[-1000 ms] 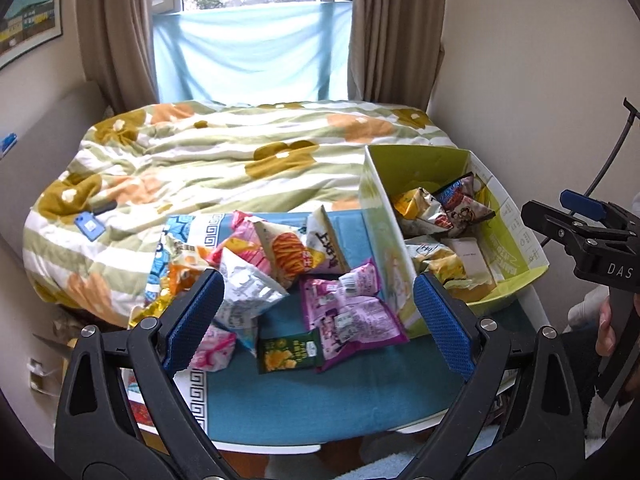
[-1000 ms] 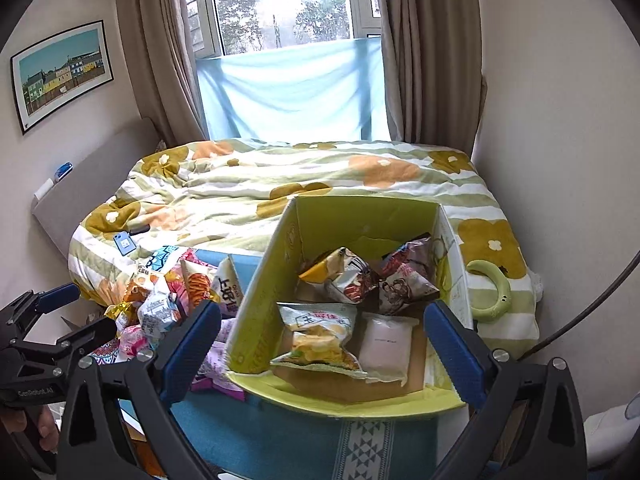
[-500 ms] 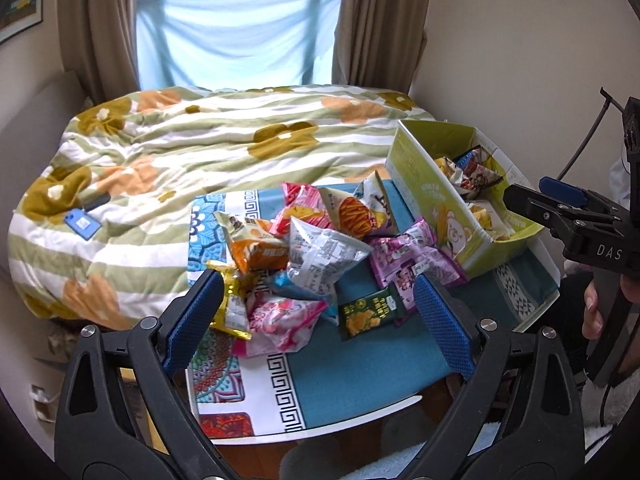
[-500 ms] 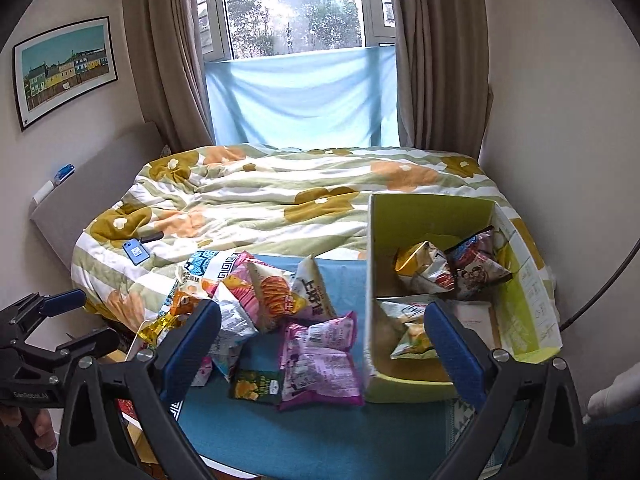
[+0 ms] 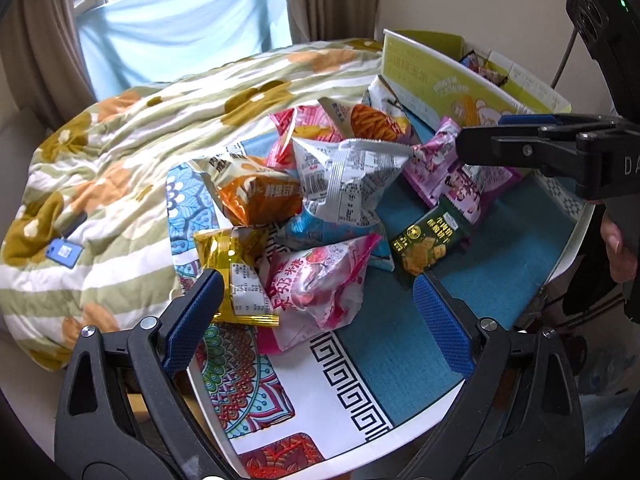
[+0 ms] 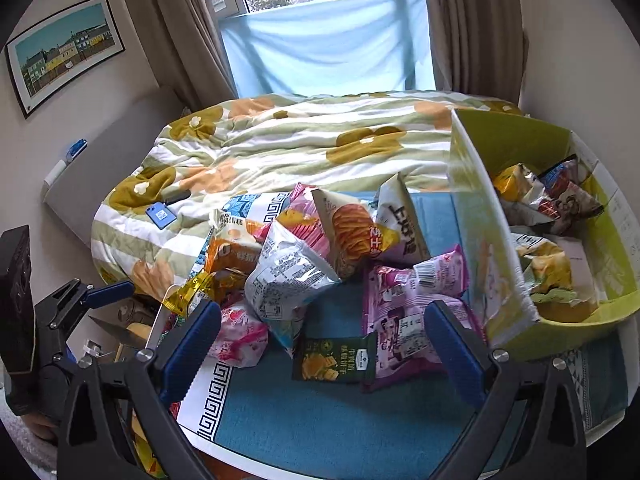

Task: Organize snacks
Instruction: 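Lower the left gripper onto the pink strawberry bag while the right reaches the white printed bag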

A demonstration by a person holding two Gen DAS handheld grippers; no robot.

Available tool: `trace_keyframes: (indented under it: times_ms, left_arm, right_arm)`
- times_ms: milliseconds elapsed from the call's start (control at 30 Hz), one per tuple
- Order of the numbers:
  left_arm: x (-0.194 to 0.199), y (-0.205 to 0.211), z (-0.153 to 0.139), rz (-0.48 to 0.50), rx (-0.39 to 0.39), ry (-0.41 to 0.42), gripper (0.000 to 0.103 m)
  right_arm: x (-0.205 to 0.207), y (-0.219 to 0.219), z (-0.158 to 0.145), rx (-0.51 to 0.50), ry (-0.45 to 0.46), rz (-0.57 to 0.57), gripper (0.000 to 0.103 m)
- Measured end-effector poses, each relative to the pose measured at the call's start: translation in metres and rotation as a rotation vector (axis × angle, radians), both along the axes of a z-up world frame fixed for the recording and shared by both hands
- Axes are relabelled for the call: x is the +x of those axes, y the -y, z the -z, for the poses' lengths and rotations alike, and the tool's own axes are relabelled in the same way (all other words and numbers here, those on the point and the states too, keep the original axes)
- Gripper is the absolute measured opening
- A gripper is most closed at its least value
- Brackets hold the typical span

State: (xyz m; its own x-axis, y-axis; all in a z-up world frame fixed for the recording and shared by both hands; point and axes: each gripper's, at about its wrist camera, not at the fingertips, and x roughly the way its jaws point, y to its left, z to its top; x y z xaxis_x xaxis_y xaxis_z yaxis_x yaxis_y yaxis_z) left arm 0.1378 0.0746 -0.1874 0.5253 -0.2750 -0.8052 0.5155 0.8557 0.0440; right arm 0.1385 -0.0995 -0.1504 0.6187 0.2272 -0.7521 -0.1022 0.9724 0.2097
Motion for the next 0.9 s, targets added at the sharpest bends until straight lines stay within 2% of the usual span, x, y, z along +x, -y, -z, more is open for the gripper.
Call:
trace_keyframes:
  times_ms: [267,533,633,800,833,900]
  left_arm:
    - [0.018,0.027,0.045,0.051,0.090,0.004,0.095]
    - [0.034,0.039,0.079,0.040,0.114,-0.069,0.090]
    - [0.039,0.037,0.083,0.025,0.113,-0.083,0.089]
    - [0.044,0.029,0.091,-0.011,0.087,-0.121,0.081]
    - [0.045,0.028,0.092,-0.014,0.082,-0.132,0.076]
    - [0.048,0.027,0.094,-0.016,0.072,-0.143,0.075]
  right_arm:
    - [0.036,-0.008,0.045,0.061,-0.042,-0.036,0.101]
    - [0.060,-0.018,0.076,0.094,-0.087,-0.085,0.101]
    - [0.064,-0.019,0.081,0.083,-0.091,-0.092,0.101]
    - [0.069,-0.024,0.079,0.051,-0.083,-0.131,0.101]
    - [0.070,-0.024,0.078,0.049,-0.082,-0.137,0.101]
    - [0.069,-0.023,0.077,0.047,-0.078,-0.143,0.101]
